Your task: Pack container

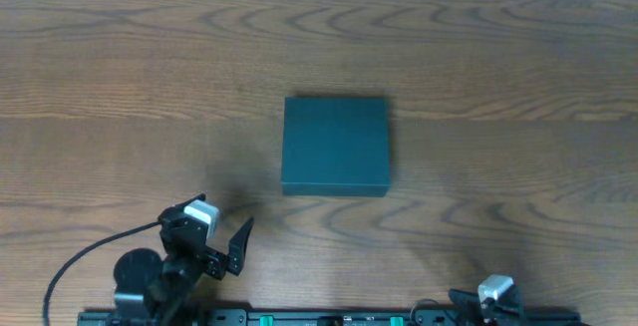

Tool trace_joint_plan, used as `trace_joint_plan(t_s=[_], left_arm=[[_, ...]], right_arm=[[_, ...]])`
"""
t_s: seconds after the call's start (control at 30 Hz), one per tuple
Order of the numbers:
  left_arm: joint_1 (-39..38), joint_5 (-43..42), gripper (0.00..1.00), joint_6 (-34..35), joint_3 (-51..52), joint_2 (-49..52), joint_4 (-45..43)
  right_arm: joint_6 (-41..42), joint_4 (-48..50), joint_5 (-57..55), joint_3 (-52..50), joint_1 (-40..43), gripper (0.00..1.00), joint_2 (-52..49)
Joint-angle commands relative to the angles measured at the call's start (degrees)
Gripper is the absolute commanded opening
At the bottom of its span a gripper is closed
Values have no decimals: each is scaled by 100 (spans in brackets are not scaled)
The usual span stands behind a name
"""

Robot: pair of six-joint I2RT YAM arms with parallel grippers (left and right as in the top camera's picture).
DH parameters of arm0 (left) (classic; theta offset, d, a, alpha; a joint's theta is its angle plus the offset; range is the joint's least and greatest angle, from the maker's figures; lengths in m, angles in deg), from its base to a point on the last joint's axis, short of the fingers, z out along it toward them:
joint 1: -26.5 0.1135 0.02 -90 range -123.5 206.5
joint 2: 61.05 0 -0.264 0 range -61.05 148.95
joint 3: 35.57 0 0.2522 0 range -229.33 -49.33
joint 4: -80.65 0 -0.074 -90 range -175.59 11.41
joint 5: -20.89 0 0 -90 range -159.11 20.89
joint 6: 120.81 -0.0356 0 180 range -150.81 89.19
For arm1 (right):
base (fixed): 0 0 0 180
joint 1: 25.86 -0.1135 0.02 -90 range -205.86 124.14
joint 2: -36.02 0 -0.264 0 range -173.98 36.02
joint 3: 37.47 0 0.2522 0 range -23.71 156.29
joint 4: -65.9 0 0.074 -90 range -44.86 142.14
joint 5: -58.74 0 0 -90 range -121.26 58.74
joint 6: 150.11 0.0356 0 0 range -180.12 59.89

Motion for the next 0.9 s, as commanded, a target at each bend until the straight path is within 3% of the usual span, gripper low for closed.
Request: trace_joint_plan(t_s=[0.0,0.2,0.87], left_arm=[[31,-2,95,-120,326,-63,-186],[24,-503,95,-31,949,-63,-807],[13,-603,95,-17,953,-61,-826]], right_arm=[[39,-4,4,-11,-9,99,-33],[39,-4,4,-11,-9,99,-33],[39,-4,4,-11,-9,99,-33]])
